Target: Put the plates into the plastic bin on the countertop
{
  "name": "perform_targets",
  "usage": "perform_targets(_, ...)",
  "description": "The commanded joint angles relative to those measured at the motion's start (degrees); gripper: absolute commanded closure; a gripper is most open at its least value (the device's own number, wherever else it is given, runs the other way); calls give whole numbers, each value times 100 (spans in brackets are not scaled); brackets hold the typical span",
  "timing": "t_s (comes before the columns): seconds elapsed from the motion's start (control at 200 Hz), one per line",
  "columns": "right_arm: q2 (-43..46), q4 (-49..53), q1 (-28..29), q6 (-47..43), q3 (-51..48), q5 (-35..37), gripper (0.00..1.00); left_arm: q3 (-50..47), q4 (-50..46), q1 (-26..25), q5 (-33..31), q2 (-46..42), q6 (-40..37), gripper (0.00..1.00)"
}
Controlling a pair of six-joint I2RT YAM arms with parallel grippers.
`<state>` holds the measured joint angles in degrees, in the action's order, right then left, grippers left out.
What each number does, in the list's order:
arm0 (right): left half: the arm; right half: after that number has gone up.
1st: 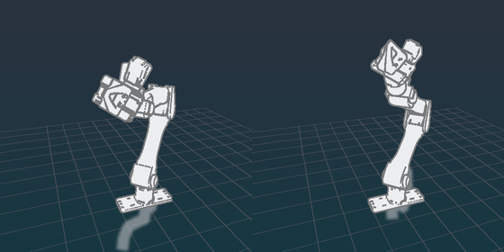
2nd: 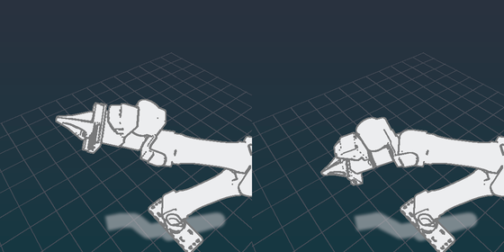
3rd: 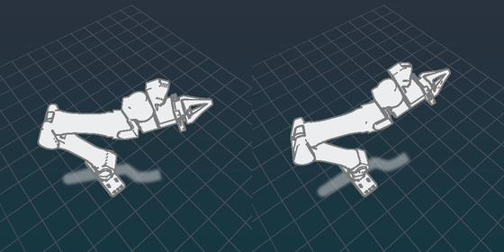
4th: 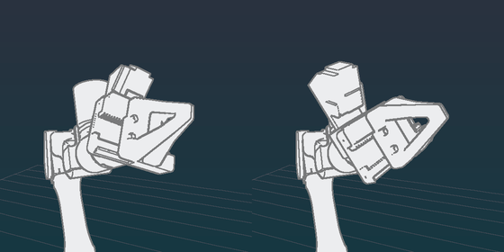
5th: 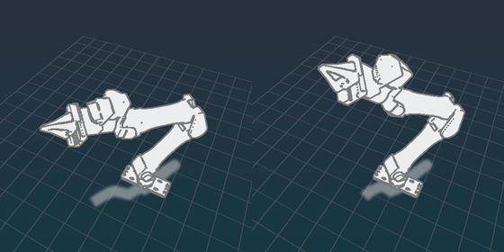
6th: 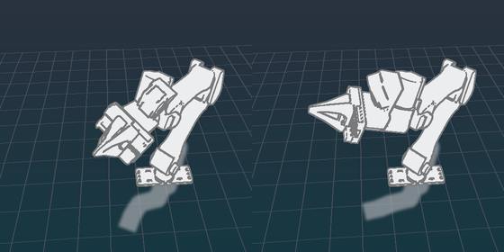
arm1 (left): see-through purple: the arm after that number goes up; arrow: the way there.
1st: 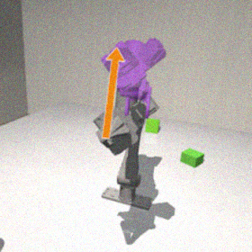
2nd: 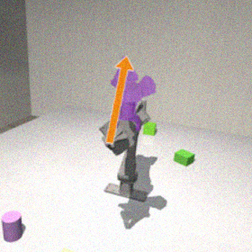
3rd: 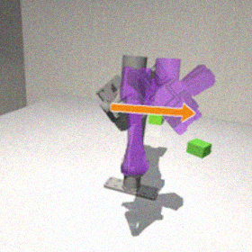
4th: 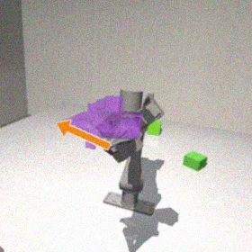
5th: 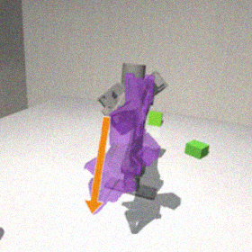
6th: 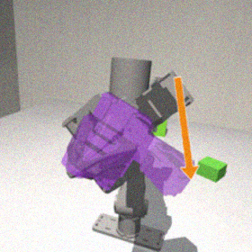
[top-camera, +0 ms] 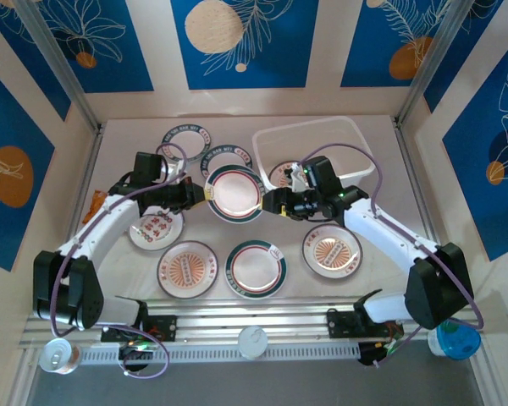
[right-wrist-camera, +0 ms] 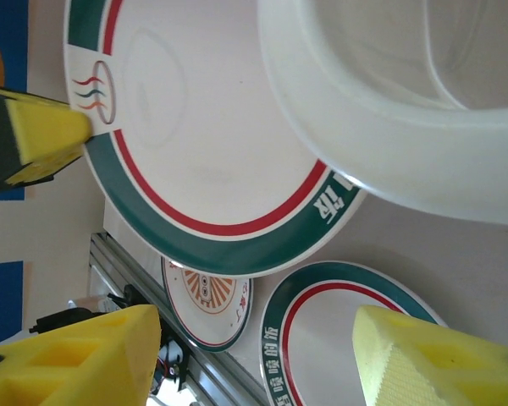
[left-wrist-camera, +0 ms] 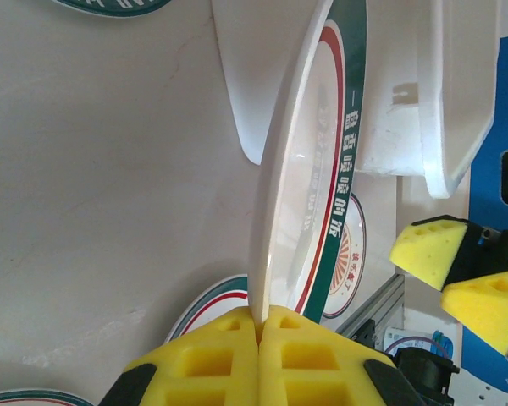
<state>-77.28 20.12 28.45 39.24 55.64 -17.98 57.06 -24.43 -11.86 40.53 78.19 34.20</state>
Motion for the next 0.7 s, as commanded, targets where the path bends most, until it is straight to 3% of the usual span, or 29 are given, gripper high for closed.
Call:
perform_targets(0.0, -78, -116, 25, 143, -110, 28, 38, 10, 162, 54, 315, -196, 78, 100)
perform_targets(0.695, -612, -1124, 169, 933, -200, 54, 46, -158, 78, 56, 332, -668, 406, 100)
